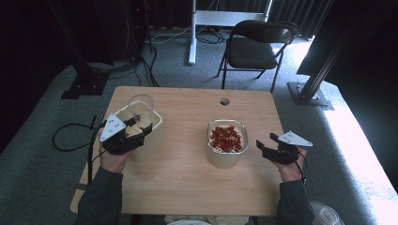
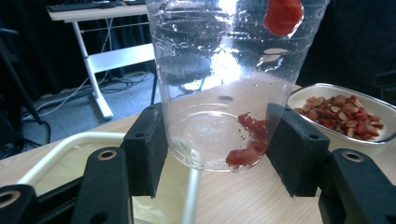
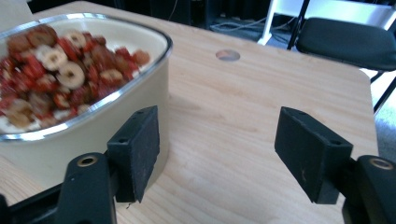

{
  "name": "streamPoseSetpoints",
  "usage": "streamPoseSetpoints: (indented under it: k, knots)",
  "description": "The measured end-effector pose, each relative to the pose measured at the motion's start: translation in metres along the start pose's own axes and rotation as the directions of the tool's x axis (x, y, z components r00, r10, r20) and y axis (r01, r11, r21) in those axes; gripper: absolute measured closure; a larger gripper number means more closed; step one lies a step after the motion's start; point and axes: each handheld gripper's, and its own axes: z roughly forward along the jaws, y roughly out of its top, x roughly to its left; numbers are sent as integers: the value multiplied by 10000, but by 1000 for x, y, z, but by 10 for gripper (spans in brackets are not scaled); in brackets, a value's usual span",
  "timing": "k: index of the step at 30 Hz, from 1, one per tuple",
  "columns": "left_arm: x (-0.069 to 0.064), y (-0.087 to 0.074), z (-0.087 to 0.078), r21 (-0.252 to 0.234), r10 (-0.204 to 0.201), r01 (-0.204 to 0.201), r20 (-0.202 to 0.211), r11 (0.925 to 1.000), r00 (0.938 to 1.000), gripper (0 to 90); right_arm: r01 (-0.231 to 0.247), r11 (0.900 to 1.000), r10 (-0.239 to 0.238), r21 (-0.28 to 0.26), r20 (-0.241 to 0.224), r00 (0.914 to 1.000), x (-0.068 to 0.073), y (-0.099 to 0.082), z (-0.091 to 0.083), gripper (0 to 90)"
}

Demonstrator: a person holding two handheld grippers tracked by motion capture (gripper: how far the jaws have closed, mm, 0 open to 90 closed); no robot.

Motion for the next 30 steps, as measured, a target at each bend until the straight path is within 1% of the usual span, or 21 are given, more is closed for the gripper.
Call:
streamPoseSetpoints:
  k: [2, 3, 6, 7, 8, 10, 11, 12, 14, 19, 23, 30]
  knots:
    - [4, 1, -1, 24, -41, 41, -94, 10000, 9999, 421, -59, 9999, 59, 115, 43, 10000, -1, -4, 3, 304]
    - [4, 1, -1, 24, -41, 41, -94, 10000, 9999, 421, -83, 9998, 82, 173, 65, 9999, -2, -6, 4, 304]
    - [13, 3, -4, -24, -98, 98, -286, 9999, 9995, 421, -230, 9992, 227, 340, 98, 9997, -3, -13, 8, 304]
    - [13, 3, -4, -24, -98, 98, -286, 9999, 9995, 421, -230, 9992, 227, 340, 98, 9997, -3, -13, 8, 304]
    - [19, 5, -6, -101, -145, 141, -414, 9998, 9990, 421, -258, 9986, 256, 471, 52, 9997, -3, -17, 10, 304]
    - [20, 6, -7, -114, -156, 152, -444, 9998, 9989, 421, -294, 9980, 290, 567, 91, 9995, -3, -20, 12, 304]
    - [26, 8, -9, -118, -181, 174, -584, 9998, 9981, 421, -320, 9976, 314, 620, 103, 9995, -3, -21, 13, 304]
    - [26, 8, -9, -118, -181, 174, -584, 9998, 9981, 421, -320, 9976, 314, 620, 103, 9995, -3, -21, 13, 304]
    - [33, 10, -9, -112, -200, 192, -743, 9998, 9970, 421, -417, 9968, 411, 676, 97, 9991, -4, -25, 14, 305]
    - [43, 11, -7, -175, -296, 281, -904, 9995, 9955, 421, -515, 9958, 508, 759, 106, 9987, -5, -29, 16, 306]
    - [48, 12, -4, -240, -378, 357, -946, 9991, 9948, 421, -610, 9945, 602, 848, 120, 9981, -6, -32, 17, 306]
    - [51, 13, 2, -291, -433, 407, -957, 9987, 9945, 420, -634, 9937, 630, 928, 75, 9980, -5, -36, 19, 306]
